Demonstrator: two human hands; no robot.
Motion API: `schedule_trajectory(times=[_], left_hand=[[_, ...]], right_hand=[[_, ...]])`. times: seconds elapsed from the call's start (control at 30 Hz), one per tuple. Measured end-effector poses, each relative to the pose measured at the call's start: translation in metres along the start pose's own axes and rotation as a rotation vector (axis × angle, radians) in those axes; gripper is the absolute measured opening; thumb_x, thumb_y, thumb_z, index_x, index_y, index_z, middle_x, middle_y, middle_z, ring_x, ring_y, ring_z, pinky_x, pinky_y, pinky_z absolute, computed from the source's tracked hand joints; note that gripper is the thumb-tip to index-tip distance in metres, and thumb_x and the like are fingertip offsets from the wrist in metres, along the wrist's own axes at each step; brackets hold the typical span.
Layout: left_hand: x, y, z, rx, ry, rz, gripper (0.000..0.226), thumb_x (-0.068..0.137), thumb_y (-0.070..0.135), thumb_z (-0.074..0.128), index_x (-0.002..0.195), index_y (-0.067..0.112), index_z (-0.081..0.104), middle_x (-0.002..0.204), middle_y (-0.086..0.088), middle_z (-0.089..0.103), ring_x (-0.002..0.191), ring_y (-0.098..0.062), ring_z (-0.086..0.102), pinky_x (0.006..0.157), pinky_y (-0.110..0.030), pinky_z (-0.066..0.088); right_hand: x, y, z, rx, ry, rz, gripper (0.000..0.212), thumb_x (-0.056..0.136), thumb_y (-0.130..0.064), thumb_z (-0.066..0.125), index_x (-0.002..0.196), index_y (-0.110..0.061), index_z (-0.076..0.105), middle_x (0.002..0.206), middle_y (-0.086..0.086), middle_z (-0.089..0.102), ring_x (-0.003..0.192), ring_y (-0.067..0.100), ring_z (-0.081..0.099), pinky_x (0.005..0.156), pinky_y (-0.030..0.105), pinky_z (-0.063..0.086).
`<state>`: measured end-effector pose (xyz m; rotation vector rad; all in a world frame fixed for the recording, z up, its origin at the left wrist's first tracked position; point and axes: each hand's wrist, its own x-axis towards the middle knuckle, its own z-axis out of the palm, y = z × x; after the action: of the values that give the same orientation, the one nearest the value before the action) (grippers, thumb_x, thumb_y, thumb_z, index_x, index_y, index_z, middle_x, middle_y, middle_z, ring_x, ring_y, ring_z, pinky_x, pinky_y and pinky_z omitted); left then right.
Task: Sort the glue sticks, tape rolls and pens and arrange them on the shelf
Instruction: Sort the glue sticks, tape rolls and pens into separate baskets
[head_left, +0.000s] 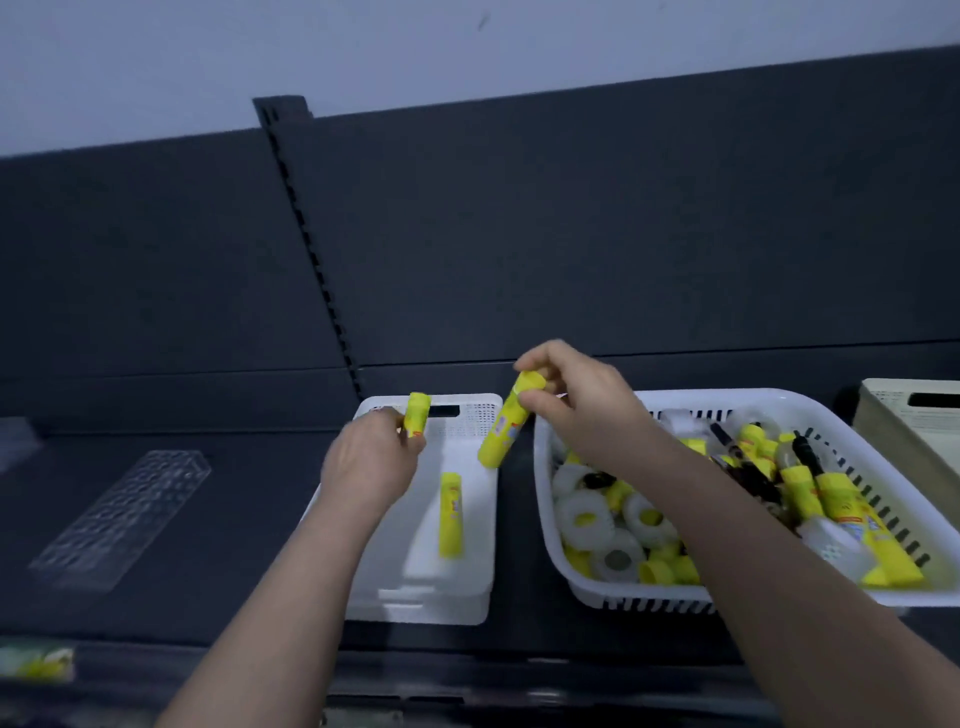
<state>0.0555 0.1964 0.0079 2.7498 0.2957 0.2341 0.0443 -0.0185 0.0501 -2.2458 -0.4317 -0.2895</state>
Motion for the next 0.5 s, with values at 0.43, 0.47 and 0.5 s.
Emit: schedule_trajectory(times=[0.43, 0.47, 0.5], left_hand=[[0.005, -0.058, 0.010, 0.054, -0.199, 0.039, 0.031, 0.087, 0.031, 0.059, 0.110, 0.011, 0.060, 0.107, -0.007, 0.064, 0.097, -0.027, 0.060, 0.074, -0.032, 0.049], [0.005, -0.058, 0.011, 0.062, -0.205, 0.057, 0.033, 0.087, 0.032, 0.060, 0.112, 0.011, 0.059, 0.108, -0.007, 0.063, 0.098, -0.026, 0.060, 0.075, -0.032, 0.049], [0.006, -0.058, 0.013, 0.072, -0.214, 0.069, 0.035, 0.087, 0.032, 0.061, 0.115, 0.011, 0.058, 0.109, -0.006, 0.063, 0.098, -0.025, 0.060, 0.075, -0.032, 0.049]], right_hand=[[0.034, -0.002, 0.130, -0.634, -0.374, 0.084, 0.029, 0.095, -0.022, 0.043, 0.115, -0.031, 0.061, 0.122, -0.006, 0.061, 0.116, 0.018, 0.053, 0.093, 0.038, 0.029], [0.034, 0.000, 0.132, -0.694, -0.360, 0.074, 0.028, 0.094, -0.021, 0.044, 0.113, -0.030, 0.063, 0.118, -0.006, 0.063, 0.113, 0.019, 0.054, 0.090, 0.038, 0.029], [0.034, 0.002, 0.132, -0.744, -0.345, 0.063, 0.027, 0.094, -0.021, 0.045, 0.112, -0.030, 0.063, 0.116, -0.006, 0.064, 0.112, 0.019, 0.054, 0.089, 0.038, 0.029]])
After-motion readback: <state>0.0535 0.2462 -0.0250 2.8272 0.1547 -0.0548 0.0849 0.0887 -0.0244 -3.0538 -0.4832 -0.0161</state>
